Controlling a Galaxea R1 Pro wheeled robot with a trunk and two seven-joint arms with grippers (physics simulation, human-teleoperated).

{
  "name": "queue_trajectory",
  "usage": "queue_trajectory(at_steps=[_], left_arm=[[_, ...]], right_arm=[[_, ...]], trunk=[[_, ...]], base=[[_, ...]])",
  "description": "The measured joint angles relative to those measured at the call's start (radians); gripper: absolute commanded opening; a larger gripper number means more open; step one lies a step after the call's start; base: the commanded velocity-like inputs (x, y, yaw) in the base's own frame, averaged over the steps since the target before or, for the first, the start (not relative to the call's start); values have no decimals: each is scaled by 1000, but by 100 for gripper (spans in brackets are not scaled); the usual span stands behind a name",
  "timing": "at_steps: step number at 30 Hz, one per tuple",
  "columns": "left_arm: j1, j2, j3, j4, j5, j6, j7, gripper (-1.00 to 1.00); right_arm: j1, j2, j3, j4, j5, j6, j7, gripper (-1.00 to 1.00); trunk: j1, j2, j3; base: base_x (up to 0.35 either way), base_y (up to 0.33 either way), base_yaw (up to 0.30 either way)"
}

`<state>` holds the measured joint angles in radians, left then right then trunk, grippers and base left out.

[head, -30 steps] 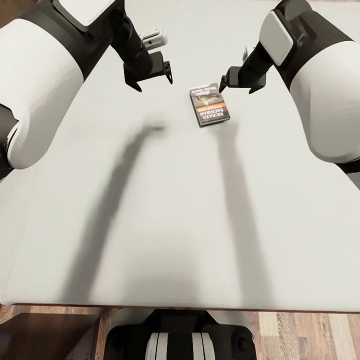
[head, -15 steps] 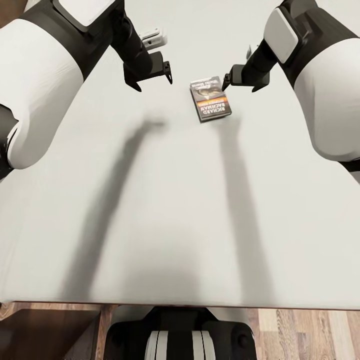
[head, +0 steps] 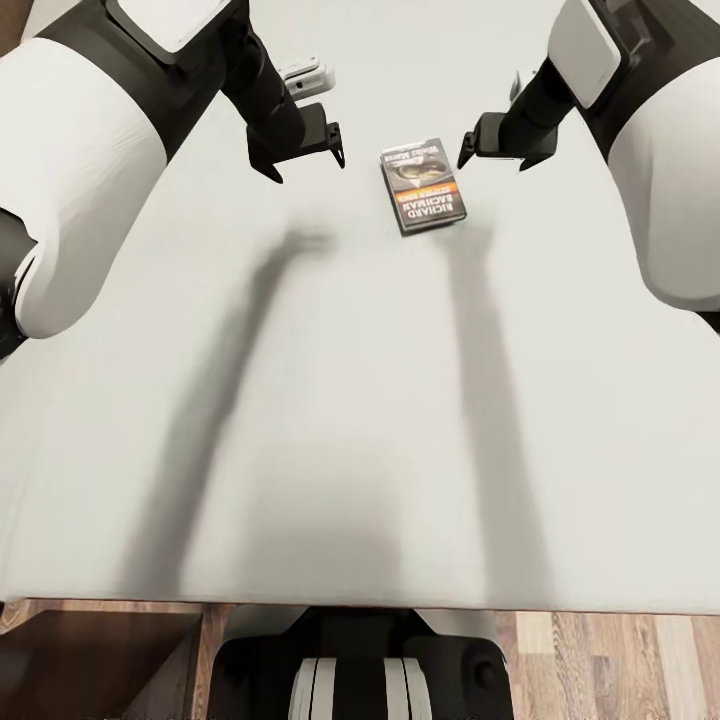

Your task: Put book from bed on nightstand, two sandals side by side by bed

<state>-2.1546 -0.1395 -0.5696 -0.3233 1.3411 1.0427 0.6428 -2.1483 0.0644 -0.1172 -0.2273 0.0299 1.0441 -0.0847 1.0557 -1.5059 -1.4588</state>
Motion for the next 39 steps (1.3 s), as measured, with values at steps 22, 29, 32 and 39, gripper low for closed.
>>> queue_trajectory(at_steps=[22,29,32,39], left_arm=[[-2,1,-2,-5,-3,2,1,100],[-3,1,-2,-5,-3,4,1,100],[-3,1,-2,-5,-3,4,1,100],[-3,1,-2,-5,-3,4,1,100]], right_arm=[[-76,4,-2,2,29,0,-2,100],[-80,12,-4,2,29,0,-2,100],[-81,13,-4,3,29,0,-2,100],[-82,15,-7,3,28,0,-2,100]], trunk=[[0,0,-36],[0,0,-47],[0,0,-52],[0,0,-63]], base=[[0,0,0],[0,0,0],[0,0,0],[0,0,0]])
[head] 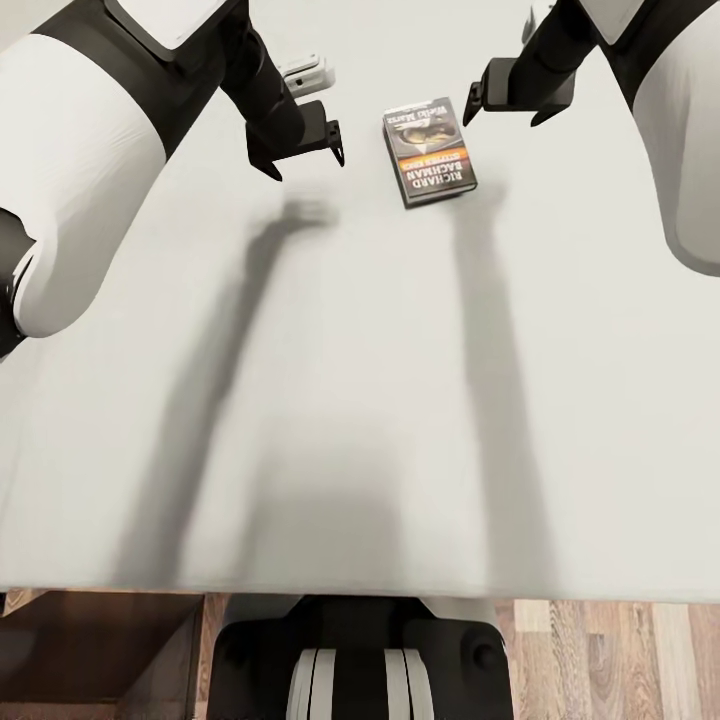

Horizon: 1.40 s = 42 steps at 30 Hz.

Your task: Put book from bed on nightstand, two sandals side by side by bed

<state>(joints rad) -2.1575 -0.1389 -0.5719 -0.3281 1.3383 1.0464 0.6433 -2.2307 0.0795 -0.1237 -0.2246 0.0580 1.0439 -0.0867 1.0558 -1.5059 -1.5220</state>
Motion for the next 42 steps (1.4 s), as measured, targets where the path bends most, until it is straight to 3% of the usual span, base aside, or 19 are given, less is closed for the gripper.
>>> queue_trajectory(at_steps=[15,29,42], left_arm=[[-1,-1,0,-1,-1,0,0,100],[-72,-1,2,-1,2,0,0,100],[-83,-1,3,-1,3,0,0,100]], right_arm=[[-1,3,-2,-1,-2,0,0,100],[-18,14,-2,-1,-3,0,0,100],[-27,15,0,-2,-1,0,0,100]], trunk=[[0,0,-24],[0,0,-47],[0,0,-68]], base=[[0,0,0],[0,0,0],[0,0,0]])
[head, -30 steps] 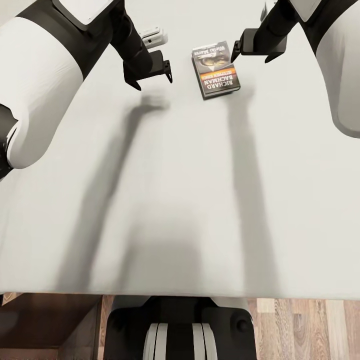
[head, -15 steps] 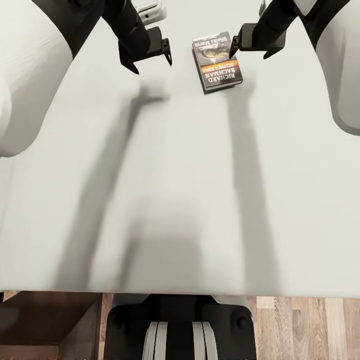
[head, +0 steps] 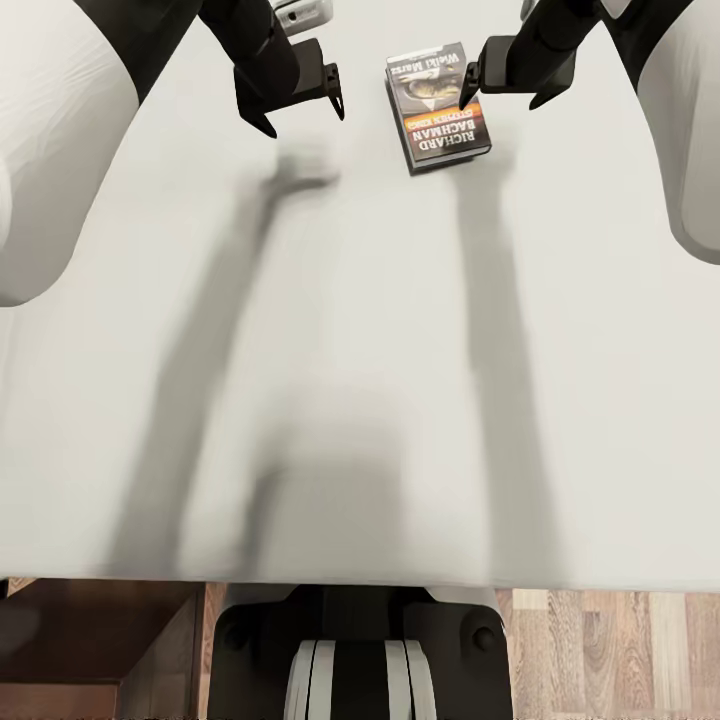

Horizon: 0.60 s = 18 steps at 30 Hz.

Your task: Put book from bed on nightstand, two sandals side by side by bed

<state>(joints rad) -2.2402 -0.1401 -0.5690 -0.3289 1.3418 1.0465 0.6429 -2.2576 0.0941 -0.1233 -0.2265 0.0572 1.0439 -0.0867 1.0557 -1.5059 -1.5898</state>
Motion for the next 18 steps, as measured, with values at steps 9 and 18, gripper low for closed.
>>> queue_trajectory(at_steps=[9,18], left_arm=[[-5,0,0,0,0,0,0,100],[-11,-1,1,2,-1,0,0,100]], right_arm=[[-1,-2,3,1,3,0,1,100],[-1,-3,-2,1,2,0,-1,100]], trunk=[[0,0,-8],[0,0,-9]], base=[[0,0,0],[0,0,0]])
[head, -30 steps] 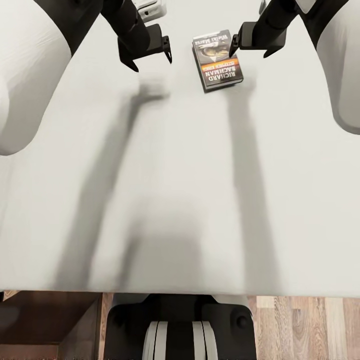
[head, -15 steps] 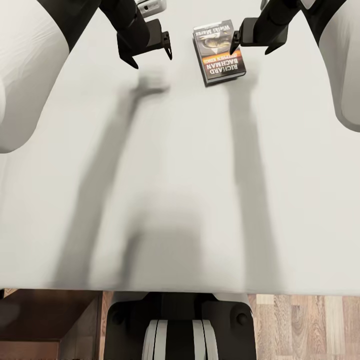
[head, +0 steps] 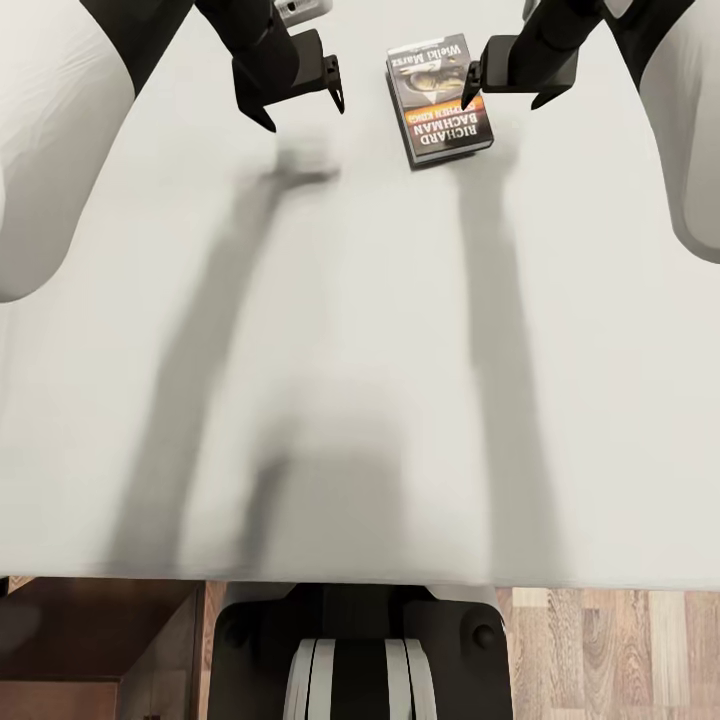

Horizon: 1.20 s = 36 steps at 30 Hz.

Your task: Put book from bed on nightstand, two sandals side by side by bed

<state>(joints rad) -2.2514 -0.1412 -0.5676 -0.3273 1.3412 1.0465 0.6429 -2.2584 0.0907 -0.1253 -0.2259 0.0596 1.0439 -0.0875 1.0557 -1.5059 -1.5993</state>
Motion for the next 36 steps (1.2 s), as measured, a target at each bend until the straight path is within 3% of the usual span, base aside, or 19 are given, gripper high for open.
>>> queue_trajectory(at_steps=[20,29,36], left_arm=[[-3,0,0,2,0,0,0,100],[-3,-1,1,3,0,0,1,100],[-37,3,9,21,-13,0,14,100]], right_arm=[[4,0,7,-84,2,0,-9,100],[14,0,5,-229,-5,0,-10,100],[-19,-2,-4,-196,-6,0,-43,100]], trunk=[[0,0,-1],[0,0,-1],[0,0,-1]], base=[[0,0,0],[0,0,0],[0,0,0]])
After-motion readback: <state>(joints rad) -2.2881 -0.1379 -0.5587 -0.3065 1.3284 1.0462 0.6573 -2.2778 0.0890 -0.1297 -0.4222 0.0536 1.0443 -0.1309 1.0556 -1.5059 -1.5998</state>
